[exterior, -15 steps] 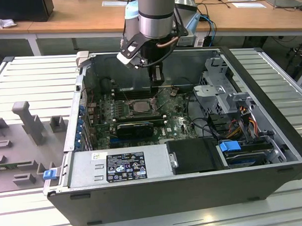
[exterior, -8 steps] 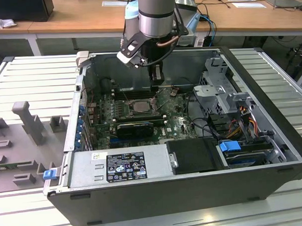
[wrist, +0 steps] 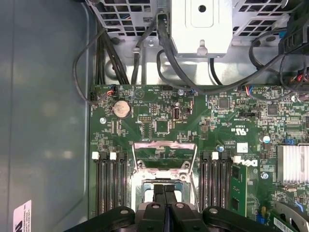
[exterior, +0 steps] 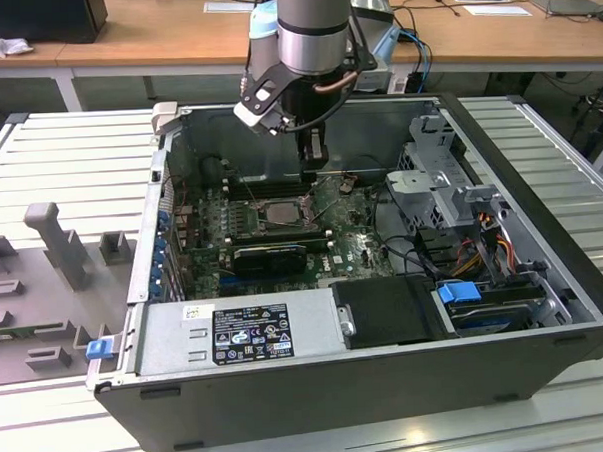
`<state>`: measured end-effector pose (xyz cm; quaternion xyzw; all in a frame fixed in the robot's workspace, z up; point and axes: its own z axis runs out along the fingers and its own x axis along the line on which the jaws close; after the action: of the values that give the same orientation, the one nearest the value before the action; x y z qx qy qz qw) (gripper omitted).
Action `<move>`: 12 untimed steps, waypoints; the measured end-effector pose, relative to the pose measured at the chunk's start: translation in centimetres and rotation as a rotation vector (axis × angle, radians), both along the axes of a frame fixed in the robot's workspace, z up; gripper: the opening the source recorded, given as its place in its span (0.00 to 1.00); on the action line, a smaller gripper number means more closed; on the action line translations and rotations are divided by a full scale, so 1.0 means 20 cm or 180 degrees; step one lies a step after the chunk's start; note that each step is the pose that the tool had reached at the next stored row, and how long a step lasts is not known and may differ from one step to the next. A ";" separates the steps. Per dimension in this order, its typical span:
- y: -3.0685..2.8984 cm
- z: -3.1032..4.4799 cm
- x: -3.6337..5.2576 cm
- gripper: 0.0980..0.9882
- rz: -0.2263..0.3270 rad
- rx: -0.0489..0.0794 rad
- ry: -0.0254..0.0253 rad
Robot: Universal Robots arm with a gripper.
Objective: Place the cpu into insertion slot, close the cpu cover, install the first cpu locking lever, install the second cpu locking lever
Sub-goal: 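Close the cpu cover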
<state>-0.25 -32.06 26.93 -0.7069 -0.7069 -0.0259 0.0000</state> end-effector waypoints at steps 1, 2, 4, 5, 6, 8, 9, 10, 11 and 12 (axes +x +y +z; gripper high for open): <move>0.000 0.000 0.002 0.01 0.0000 -0.0001 0.0001; -0.001 0.001 0.006 0.01 0.0000 -0.0001 0.0002; -0.002 0.000 0.015 0.01 0.0000 -0.0001 0.0002; -0.002 0.000 0.016 0.01 0.0000 -0.0001 0.0002; -0.002 0.000 0.020 0.01 0.0000 -0.0001 0.0002; -0.002 0.000 0.031 0.01 0.0000 -0.0001 0.0002; -0.002 0.001 0.034 0.01 0.0000 -0.0001 0.0002; -0.002 0.001 0.039 0.01 0.0000 -0.0001 0.0002; -0.002 0.001 0.045 0.01 0.0000 -0.0001 0.0002; -0.002 0.000 0.052 0.01 0.0000 -0.0001 0.0002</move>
<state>0.80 -32.10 26.93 -0.7069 -0.7068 -0.0256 0.0001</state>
